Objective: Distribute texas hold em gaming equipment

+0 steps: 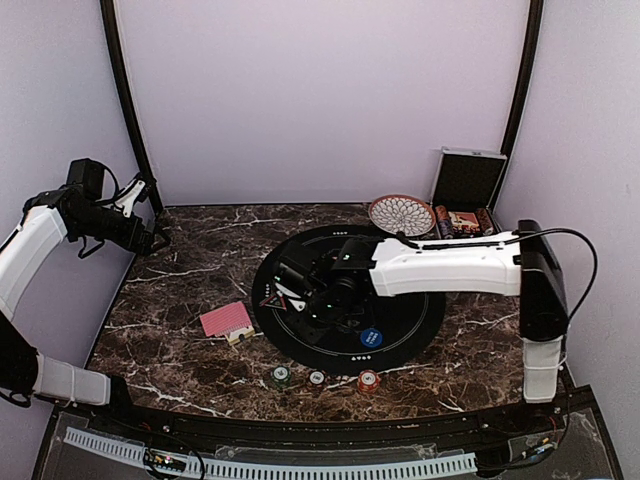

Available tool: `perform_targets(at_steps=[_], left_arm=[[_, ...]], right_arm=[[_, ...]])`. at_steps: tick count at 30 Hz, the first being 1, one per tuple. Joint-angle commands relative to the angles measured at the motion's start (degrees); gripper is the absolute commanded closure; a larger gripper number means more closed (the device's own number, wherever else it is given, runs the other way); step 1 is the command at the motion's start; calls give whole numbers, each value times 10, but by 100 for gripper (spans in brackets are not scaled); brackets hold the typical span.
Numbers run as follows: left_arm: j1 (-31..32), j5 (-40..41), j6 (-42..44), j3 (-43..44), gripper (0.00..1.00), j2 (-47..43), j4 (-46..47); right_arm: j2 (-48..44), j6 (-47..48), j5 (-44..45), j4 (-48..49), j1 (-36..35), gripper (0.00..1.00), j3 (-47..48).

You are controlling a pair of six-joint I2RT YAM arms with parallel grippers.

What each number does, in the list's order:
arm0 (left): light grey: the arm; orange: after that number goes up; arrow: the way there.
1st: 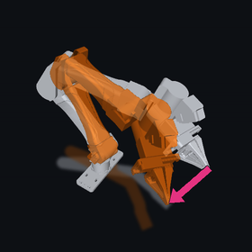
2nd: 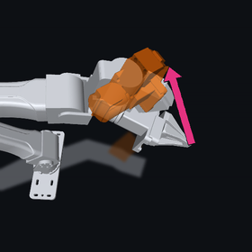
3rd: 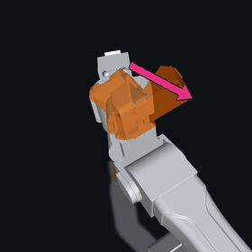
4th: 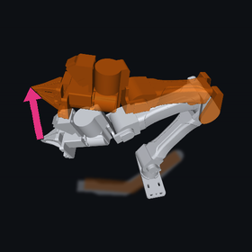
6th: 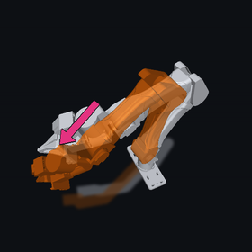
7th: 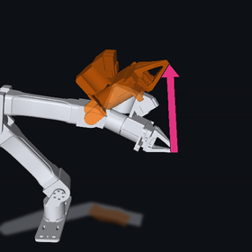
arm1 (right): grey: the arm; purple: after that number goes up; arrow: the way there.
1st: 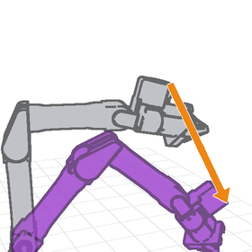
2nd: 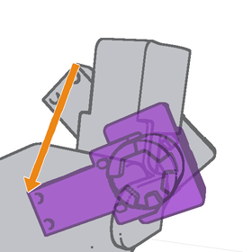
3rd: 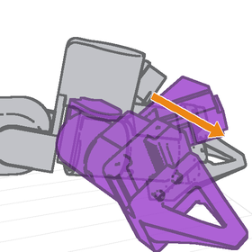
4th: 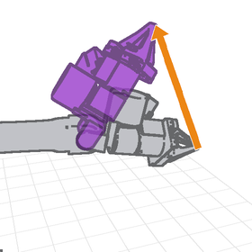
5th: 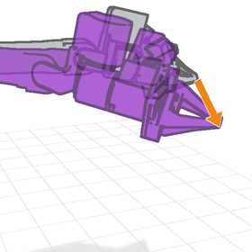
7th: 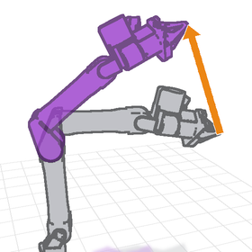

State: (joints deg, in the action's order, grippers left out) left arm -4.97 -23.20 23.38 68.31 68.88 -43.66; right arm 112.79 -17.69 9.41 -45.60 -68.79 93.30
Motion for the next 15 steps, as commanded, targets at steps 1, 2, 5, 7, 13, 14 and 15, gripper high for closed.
perform_targets(at_steps=[1,2,5,7,13,14,15], left_arm=[[2,-9,4,3,1,-18,-21],[1,-11,3,3,1,-17,-21],[2,-14,2,5,1,-16,-21],[2,-15,2,6,1,-16,-22],[2,-20,0,1,1,-17,-20],[2,-20,0,0,1,-18,-20],[2,-20,0,-1,1,-17,-20]], right_arm=[[94,14,5,21,15,91,104],[118,16,1,20,18,90,132],[183,17,-8,15,27,90,205],[214,17,-12,14,32,89,237],[260,13,-12,22,46,89,266],[261,13,-10,25,48,89,263],[262,12,-9,29,50,89,261]])
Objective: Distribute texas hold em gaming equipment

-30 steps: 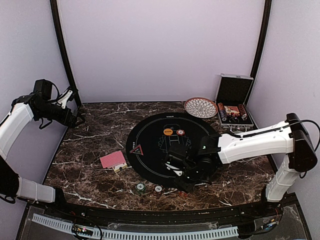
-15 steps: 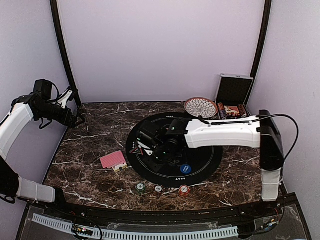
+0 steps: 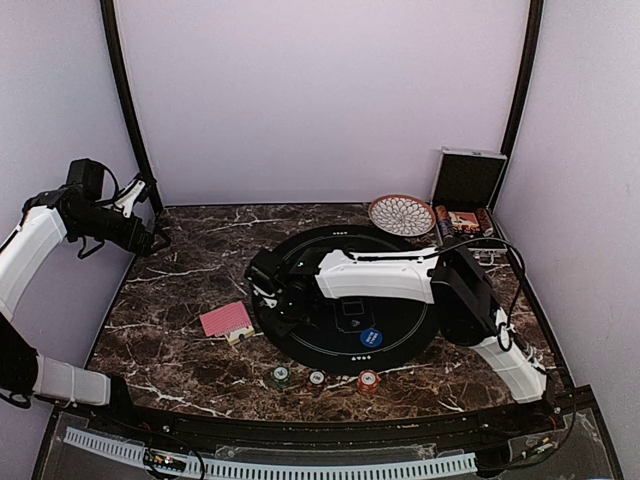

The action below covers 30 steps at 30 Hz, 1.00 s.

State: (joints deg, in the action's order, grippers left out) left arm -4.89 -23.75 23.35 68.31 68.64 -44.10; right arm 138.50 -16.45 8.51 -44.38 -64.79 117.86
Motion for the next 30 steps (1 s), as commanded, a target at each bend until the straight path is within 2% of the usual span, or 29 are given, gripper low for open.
perform_targets(at_steps=[1,6,10,15,22,27,30], left_arm=[[1,-15,0,-1,1,-16,-15],[1,-16,0,1,1,-15,-16],[2,-14,0,3,1,-16,-18],[2,-13,1,4,1,-17,-19],[2,-14,1,8,1,-17,-23],[2,-16,2,10,1,-16,-24],[1,-17,3,11,1,-14,-24]], right_arm=[[5,-1,2,17,11,88,12],[9,2,0,20,15,79,10],[9,2,-8,19,16,58,3],[-16,4,8,13,18,42,-1],[-116,-3,35,10,23,40,-41],[-229,-20,14,18,21,39,-162],[-296,-40,9,6,19,34,-255]])
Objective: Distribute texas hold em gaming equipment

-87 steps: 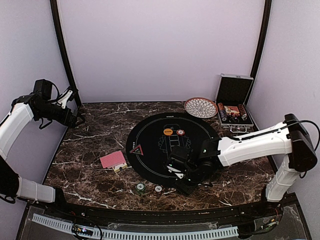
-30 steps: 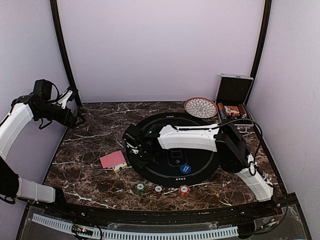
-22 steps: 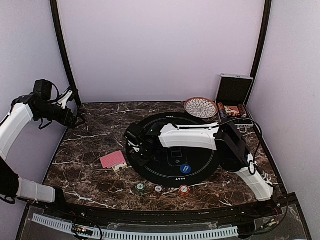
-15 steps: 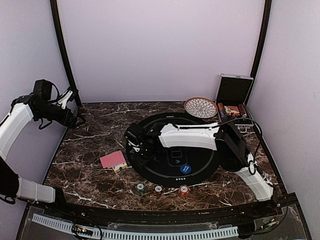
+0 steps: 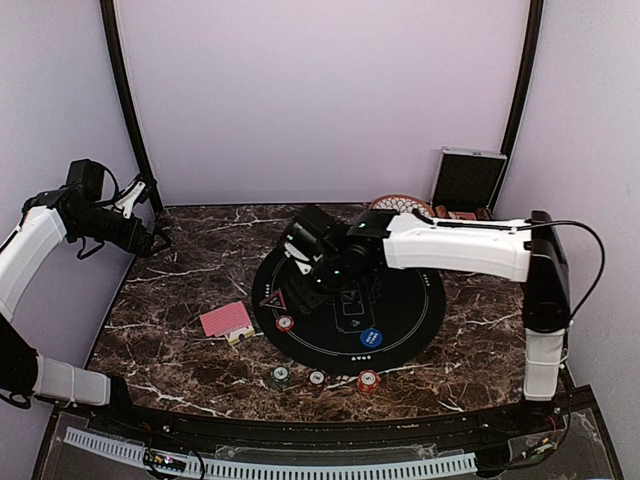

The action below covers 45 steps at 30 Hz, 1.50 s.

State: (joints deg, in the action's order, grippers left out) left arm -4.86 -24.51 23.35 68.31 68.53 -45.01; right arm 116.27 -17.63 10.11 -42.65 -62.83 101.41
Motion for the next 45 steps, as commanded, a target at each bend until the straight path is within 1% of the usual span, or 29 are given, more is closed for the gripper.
perform_targets(at_steps=[1,4,9,13,19,21,25,32,45], left_arm=[[1,-9,4,12,1,-12,-15],[1,-9,5,11,1,-10,-14],[2,-9,4,13,1,-6,-14],[2,-11,0,18,1,0,-14],[2,-12,-2,23,1,5,-15],[2,-11,-2,23,1,5,-16],[3,-9,-1,23,1,5,-16],[3,-9,0,24,1,5,-17],[3,-6,2,21,1,2,-16]], right_arm=[[-96,-36,-5,-20,-3,33,-123],[-162,-58,-4,-36,-11,24,-211],[-219,-92,-18,-60,-30,18,-294],[-237,-103,-40,-56,-43,17,-335],[-235,-93,-81,-2,-63,15,-375],[-229,-91,-81,8,-67,15,-380],[-211,-84,-77,20,-73,18,-382],[-184,-74,-63,24,-76,26,-372],[-171,-75,-62,39,-77,35,-382]])
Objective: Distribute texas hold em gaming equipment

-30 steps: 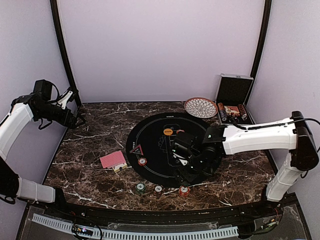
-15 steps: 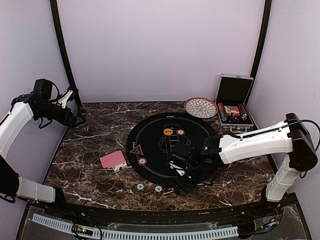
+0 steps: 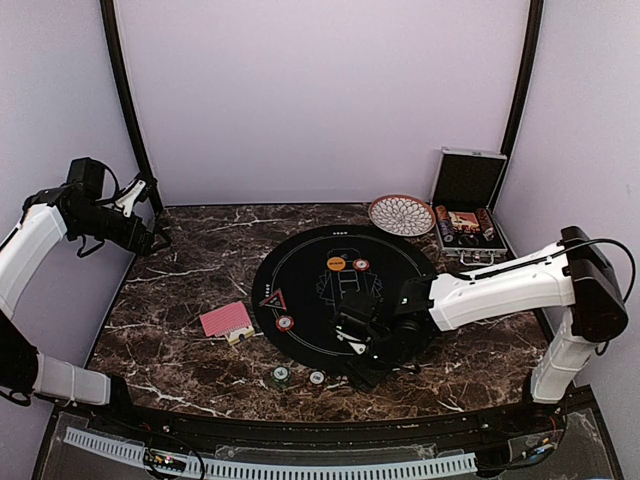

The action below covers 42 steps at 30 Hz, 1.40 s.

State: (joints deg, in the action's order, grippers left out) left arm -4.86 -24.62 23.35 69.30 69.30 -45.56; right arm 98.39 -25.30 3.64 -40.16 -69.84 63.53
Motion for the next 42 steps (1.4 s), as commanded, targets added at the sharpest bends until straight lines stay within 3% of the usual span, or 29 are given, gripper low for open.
perform_targets(at_steps=[1,17,26,42], left_arm=[[3,-5,2,11,1,-6,-10],[3,-3,3,12,1,-9,-11],[3,-1,4,12,1,-9,-13],[3,-3,5,10,1,-9,-14]], right_arm=[[9,1,2,14,-7,36,-5],[6,0,3,16,-11,44,-22],[-4,1,12,1,-12,55,-9],[-26,7,28,-67,-13,58,61]])
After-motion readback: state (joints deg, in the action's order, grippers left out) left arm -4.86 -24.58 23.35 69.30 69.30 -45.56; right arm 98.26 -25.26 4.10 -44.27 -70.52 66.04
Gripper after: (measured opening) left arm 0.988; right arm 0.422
